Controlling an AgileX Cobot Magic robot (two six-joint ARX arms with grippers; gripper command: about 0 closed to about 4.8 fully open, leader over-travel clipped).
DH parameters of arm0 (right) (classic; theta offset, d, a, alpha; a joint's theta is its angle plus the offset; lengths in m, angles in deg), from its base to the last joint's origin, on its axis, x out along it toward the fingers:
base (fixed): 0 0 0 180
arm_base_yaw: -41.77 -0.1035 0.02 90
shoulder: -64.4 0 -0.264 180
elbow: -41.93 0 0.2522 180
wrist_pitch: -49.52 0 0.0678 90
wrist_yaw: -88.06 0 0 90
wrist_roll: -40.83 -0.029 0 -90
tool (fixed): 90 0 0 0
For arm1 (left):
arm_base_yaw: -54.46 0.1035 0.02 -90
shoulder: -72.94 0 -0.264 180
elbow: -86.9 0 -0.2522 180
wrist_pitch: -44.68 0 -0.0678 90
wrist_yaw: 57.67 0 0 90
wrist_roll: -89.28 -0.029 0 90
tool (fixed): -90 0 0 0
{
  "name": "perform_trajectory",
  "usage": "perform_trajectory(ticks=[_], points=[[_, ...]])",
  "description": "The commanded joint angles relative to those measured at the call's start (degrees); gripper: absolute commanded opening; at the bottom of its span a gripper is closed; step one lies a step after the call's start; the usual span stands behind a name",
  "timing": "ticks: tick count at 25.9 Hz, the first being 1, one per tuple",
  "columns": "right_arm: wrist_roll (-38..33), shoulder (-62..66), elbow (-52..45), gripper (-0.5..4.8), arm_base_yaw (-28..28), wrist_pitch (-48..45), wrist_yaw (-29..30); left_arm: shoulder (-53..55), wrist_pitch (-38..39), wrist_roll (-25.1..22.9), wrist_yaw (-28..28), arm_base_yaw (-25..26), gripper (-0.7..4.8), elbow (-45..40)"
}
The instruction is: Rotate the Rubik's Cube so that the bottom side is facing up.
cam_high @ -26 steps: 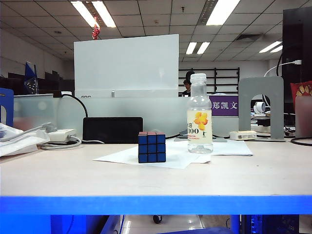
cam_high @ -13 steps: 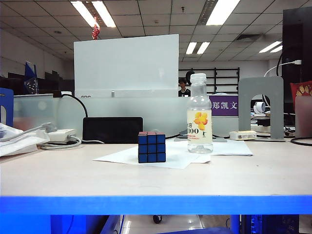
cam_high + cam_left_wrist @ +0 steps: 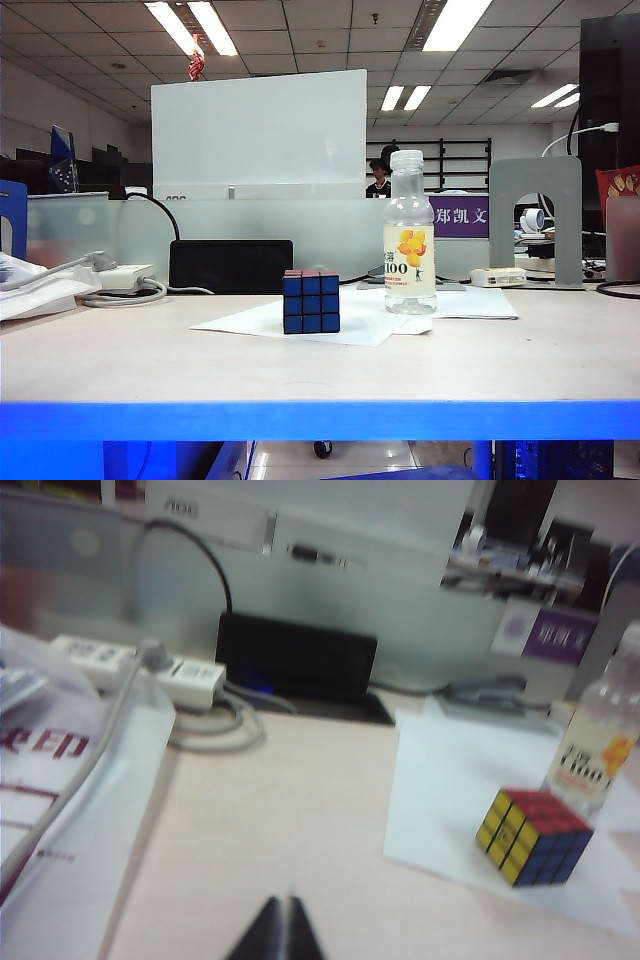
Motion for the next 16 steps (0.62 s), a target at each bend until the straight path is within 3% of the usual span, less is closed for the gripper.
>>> perform_trajectory(ticks=[1, 6, 10, 12, 16], points=[[-3.54, -0.07, 1.31, -0.06, 0.00, -3.04, 0.46, -0.07, -1.92, 2.36, 0.68, -0.31, 0.62, 0.76], [-6.54, -0.07, 2.08, -0.06, -0.31, -4.00, 4.35, 0.83, -5.60, 5.66, 1.86, -5.03, 0.62, 1.14], [-11.02, -0.04, 2.19, -0.06, -0.37, -4.26, 7.85, 5.25, -7.06, 5.11, -1.33, -13.42, 0.62, 3.04], [-11.52, 0.00, 2.25, -0.06, -0.96, -4.46, 9.66, 8.31, -7.43, 2.38, -5.99, -17.49, 0.62, 3.65], [-13.81, 0.81, 3.45, -0.06, -3.98, -6.82, 10.38, 16.09, -8.39, -1.31, -20.98, -24.48, 0.61, 3.78]])
